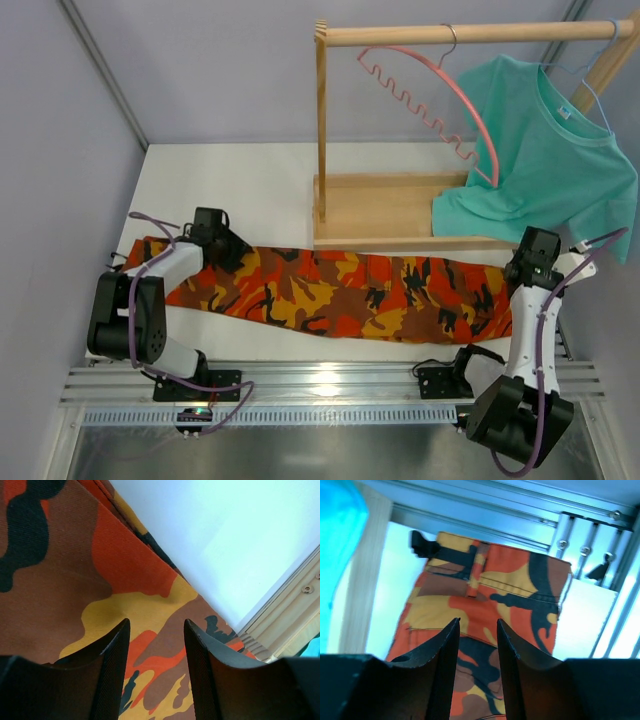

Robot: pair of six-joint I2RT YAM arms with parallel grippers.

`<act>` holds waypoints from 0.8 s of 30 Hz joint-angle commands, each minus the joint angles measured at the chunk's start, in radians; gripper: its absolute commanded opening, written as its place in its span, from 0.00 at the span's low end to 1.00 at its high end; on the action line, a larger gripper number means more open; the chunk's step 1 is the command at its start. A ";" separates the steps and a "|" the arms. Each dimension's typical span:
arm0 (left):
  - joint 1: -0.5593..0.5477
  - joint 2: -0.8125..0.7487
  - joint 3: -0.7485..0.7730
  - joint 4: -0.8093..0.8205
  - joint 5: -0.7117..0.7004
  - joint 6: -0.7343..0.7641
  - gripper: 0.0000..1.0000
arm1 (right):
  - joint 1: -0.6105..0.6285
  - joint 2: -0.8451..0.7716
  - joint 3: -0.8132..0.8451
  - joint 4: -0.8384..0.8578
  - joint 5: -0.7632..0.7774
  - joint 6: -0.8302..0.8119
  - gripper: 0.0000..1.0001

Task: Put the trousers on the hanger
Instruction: Fold the trousers

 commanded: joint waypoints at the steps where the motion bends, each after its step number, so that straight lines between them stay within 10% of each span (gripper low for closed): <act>1: -0.003 -0.028 0.023 -0.030 -0.002 0.025 0.48 | -0.033 -0.008 -0.044 -0.044 0.063 0.011 0.39; 15: 0.121 -0.178 0.026 -0.036 0.053 0.071 0.60 | -0.291 0.309 -0.153 0.163 -0.044 0.038 0.39; 24: 0.474 -0.123 0.017 -0.081 0.135 0.105 0.61 | -0.333 0.313 -0.127 0.176 -0.049 -0.018 0.38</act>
